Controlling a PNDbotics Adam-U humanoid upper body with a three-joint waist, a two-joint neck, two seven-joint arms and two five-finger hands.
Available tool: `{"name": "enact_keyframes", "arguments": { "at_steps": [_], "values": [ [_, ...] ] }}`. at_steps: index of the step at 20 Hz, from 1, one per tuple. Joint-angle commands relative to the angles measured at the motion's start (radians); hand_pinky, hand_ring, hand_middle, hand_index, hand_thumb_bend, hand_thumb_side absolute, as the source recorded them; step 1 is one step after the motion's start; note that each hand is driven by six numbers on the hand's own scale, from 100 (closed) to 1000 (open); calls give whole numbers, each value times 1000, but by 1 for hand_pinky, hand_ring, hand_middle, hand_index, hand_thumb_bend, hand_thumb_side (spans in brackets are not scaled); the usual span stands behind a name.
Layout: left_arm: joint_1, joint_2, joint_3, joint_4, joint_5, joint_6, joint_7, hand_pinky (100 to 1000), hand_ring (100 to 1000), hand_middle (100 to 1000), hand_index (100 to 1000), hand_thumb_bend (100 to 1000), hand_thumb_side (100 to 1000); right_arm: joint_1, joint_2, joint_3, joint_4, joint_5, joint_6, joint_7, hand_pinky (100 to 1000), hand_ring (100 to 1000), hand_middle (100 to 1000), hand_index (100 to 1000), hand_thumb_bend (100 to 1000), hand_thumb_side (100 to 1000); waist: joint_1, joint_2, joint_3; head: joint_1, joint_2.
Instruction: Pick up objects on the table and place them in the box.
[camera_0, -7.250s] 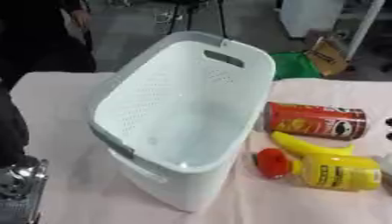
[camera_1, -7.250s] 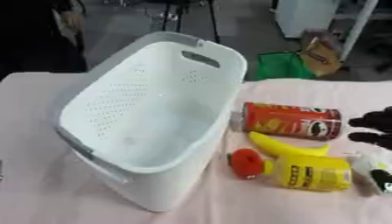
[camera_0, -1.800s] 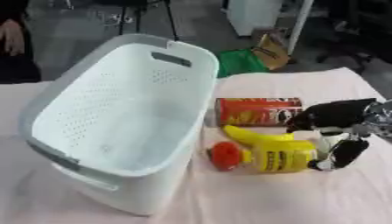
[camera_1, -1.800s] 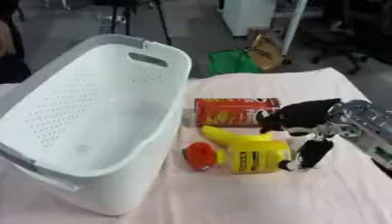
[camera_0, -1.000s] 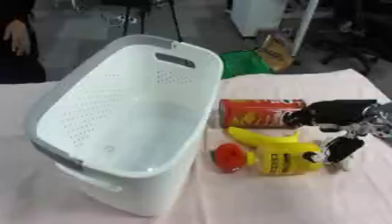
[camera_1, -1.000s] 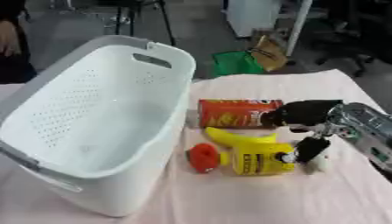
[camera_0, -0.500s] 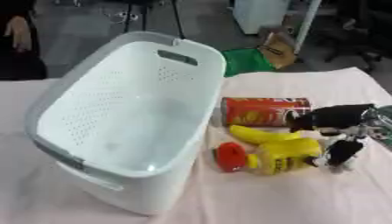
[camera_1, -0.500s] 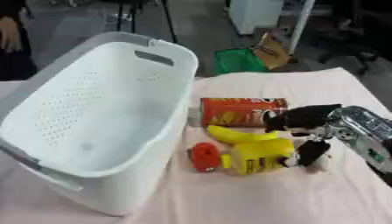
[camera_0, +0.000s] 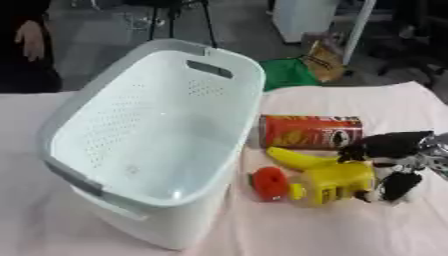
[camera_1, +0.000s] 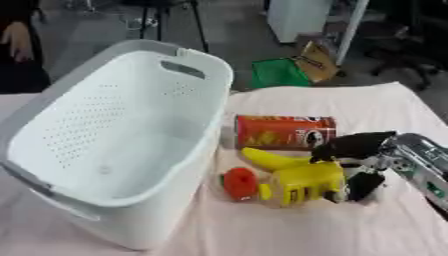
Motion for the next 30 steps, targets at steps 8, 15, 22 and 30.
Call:
{"name": "enact_keyframes", "arguments": {
  "at_steps": [8,15,22,30],
  "values": [
    [-17,3,-3,-12,4,-3,-2,905,947,1000,1000,232,1000,7,-46,-11,-27,-17,-49,50,1000,1000,1000,1000,355,679,-10,-16,1,19,-13],
    [-19,1,-4,-12,5,-5,0,905,946,1000,1000,228,1000,6,-41,-11,-23,3,-50,45,1000,1000,1000,1000,388,643,-10,-13,0,21,-18],
    [-21,1,-5,-12,5,-4,-2,904,946,1000,1000,227,1000,5,-38,-10,-14,17,-53,32,1000,1000,1000,1000,401,620,-10,-12,2,20,-22],
    [-21,1,-4,-12,6,-2,-1,905,946,1000,1000,225,1000,7,-33,-11,-7,27,-50,17,1000,1000,1000,933,402,608,-10,-11,2,23,-26]
  ]
}}
